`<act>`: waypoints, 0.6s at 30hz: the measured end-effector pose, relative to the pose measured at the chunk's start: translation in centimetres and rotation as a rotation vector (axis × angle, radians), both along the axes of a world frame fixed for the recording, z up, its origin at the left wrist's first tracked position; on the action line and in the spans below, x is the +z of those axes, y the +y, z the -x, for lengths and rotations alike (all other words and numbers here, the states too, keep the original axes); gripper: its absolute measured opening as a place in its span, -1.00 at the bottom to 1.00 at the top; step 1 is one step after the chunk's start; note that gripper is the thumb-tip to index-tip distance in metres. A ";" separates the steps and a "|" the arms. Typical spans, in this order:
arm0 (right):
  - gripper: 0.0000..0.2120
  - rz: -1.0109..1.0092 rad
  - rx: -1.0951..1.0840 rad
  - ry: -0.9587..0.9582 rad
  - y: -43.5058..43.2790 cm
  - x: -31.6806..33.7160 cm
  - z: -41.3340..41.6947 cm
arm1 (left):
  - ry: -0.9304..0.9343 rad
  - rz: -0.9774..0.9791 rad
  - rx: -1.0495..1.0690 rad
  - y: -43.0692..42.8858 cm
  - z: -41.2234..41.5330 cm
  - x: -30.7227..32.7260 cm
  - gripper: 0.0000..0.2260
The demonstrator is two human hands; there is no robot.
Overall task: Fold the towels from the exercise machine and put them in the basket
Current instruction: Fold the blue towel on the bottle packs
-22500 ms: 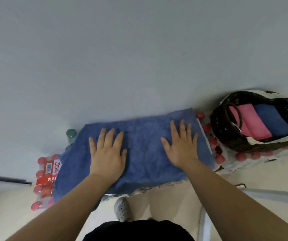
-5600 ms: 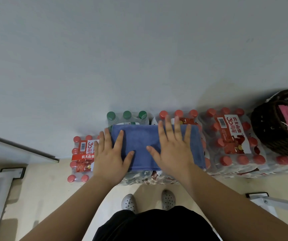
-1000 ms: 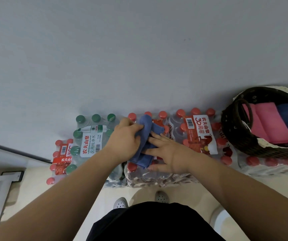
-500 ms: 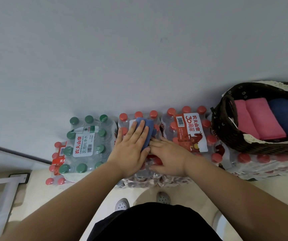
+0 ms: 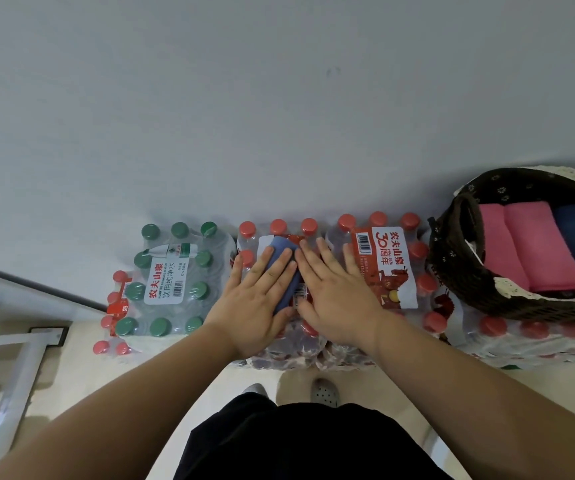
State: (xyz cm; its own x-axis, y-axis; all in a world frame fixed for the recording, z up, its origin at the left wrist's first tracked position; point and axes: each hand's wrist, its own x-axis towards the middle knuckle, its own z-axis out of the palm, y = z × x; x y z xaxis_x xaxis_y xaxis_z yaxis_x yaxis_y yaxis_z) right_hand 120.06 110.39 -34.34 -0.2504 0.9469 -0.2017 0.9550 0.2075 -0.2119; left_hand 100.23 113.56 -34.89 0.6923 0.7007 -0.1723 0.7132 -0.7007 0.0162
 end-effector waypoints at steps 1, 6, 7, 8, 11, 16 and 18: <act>-0.24 0.008 0.000 -0.015 -0.1 0.0 0.1 | -0.005 0.010 -0.008 0.1 0.2 -0.1 -0.37; -0.21 0.078 -0.020 -0.049 0.3 -0.1 0.8 | -0.100 0.079 -0.050 0.8 0.6 0.3 -0.38; -0.22 0.091 -0.028 -0.033 0.5 -0.1 0.9 | -0.169 0.133 -0.046 1.1 0.7 0.3 -0.37; -0.23 0.102 -0.039 -0.010 0.6 0.0 0.9 | -0.259 0.209 -0.030 1.3 0.8 0.5 -0.36; -0.20 0.130 -0.072 0.032 0.6 0.2 0.9 | -0.524 0.383 0.061 1.9 1.1 0.5 -0.37; -0.03 0.176 -0.186 0.070 0.1 1.2 2.2 | -0.281 0.271 0.088 2.9 1.0 1.0 -0.42; 0.01 0.174 -0.219 0.034 0.0 1.2 2.8 | -0.167 0.246 0.037 3.5 1.3 1.0 -0.40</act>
